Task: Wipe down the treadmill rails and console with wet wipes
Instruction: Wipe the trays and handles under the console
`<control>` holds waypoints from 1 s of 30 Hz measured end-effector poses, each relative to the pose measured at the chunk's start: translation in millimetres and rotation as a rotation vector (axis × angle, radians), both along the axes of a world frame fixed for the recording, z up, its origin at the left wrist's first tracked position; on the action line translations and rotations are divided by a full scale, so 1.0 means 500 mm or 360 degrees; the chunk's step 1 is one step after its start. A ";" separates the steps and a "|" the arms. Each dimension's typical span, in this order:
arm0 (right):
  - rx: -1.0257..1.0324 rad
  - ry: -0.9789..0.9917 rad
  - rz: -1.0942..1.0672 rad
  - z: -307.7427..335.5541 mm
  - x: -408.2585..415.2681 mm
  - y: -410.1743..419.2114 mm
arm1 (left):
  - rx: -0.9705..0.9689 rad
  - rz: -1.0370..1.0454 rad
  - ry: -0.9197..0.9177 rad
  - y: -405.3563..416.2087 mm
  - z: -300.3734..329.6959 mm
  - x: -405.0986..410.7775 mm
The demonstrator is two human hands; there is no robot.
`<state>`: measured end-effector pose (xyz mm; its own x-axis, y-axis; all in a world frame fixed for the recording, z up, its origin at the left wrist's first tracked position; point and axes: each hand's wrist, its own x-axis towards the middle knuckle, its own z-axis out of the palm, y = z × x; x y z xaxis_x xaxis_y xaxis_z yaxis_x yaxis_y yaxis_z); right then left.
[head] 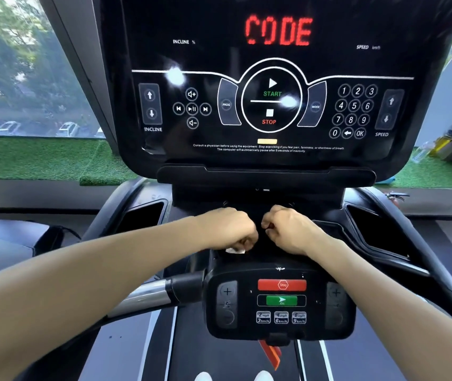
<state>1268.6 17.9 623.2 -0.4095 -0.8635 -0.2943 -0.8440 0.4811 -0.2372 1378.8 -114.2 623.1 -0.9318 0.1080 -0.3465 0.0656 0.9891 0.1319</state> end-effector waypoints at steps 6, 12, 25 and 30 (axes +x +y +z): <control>-0.0012 0.0034 0.0041 -0.001 -0.004 0.000 | -0.0641 0.0121 0.0321 -0.008 -0.010 -0.014; 0.0005 0.0036 0.0050 0.002 -0.015 0.002 | -0.0733 0.0085 0.0606 -0.023 -0.042 -0.008; -0.0040 0.0015 0.0054 -0.006 -0.001 -0.008 | 0.0554 0.0133 0.0195 -0.016 -0.020 0.021; -0.0038 0.0029 0.0067 -0.005 0.000 -0.005 | 0.0556 0.0058 -0.0144 -0.035 -0.016 0.013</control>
<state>1268.4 15.5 620.6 -0.3776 -0.8869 -0.2662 -0.8676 0.4393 -0.2329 1385.2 -131.7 615.1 -0.9046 0.2016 -0.3757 0.0037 0.8849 0.4658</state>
